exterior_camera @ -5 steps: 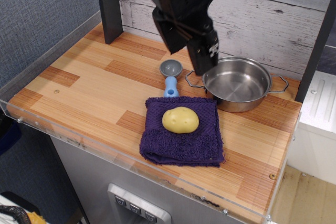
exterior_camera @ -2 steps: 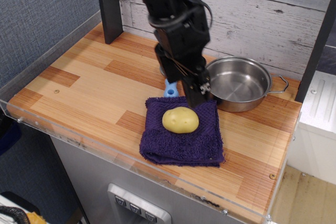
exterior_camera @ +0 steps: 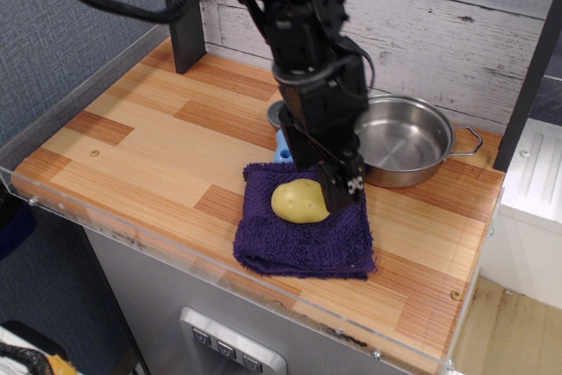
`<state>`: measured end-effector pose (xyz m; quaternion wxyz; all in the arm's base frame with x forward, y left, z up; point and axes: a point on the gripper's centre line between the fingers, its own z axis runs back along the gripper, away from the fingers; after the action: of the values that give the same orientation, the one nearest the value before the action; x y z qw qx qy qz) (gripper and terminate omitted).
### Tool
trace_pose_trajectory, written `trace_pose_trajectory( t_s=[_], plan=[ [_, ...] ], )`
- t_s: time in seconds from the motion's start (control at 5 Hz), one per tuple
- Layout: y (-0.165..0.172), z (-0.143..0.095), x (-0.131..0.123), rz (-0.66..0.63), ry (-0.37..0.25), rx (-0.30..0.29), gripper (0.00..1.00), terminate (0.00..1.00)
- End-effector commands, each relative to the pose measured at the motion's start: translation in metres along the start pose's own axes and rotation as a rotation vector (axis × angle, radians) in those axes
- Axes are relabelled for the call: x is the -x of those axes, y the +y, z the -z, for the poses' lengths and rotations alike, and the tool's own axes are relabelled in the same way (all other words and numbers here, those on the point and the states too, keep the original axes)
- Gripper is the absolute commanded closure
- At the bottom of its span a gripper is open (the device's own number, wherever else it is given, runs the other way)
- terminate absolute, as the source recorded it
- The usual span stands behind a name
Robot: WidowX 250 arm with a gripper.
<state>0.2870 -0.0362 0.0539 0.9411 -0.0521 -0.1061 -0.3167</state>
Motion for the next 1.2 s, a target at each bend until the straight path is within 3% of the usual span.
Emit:
trace_pose_trajectory(
  t_s=[0.0, 0.4, 0.6, 1.0],
  plan=[
    [0.003, -0.002, 0.006, 0.042, -0.014, 0.003, 0.0, 0.0],
    [0.007, 0.013, 0.008, -0.019, -0.029, 0.035, 0.0, 0.0],
    [0.007, 0.02, 0.006, -0.034, -0.026, 0.013, 1.0, 0.0],
    [0.008, 0.012, 0.001, -0.06, -0.031, 0.007, 1.0, 0.0]
  ],
)
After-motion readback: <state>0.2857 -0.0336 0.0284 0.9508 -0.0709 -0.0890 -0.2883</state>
